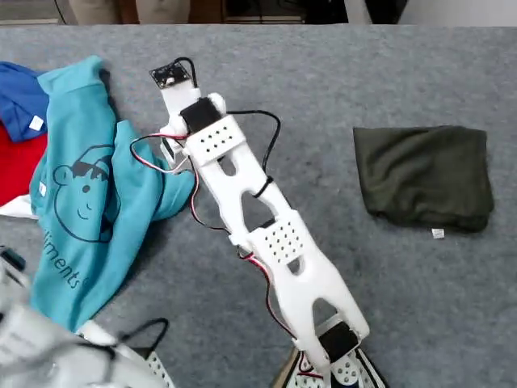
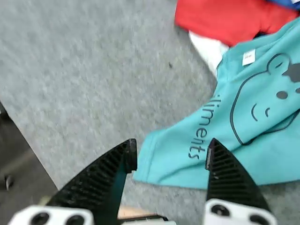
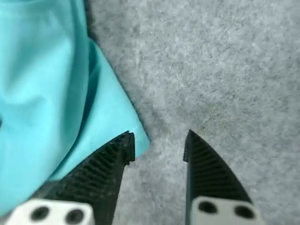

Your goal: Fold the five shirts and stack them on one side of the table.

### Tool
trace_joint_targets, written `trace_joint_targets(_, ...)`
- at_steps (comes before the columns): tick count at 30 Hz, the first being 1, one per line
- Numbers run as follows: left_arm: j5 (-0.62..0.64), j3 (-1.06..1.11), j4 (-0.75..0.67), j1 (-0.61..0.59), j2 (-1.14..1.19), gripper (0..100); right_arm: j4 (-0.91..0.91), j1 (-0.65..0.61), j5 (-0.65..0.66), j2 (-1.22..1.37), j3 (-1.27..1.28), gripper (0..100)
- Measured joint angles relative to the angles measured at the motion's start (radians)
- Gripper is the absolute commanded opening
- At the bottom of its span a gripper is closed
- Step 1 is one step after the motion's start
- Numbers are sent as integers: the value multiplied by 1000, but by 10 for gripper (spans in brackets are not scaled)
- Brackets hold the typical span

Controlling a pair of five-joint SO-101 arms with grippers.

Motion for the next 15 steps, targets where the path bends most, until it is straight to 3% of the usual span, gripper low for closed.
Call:
trace_joint_targets(4, 17, -25, 0, 0, 126, 243, 0, -17, -23, 46, -29, 242)
trace_joint_targets(11, 26, -26, 0, 68, 153, 243, 0, -41, -32, 100, -29, 245)
trace_joint_targets(15, 48, -26, 0, 106, 160, 243, -6, -46, -32, 133, -29, 145)
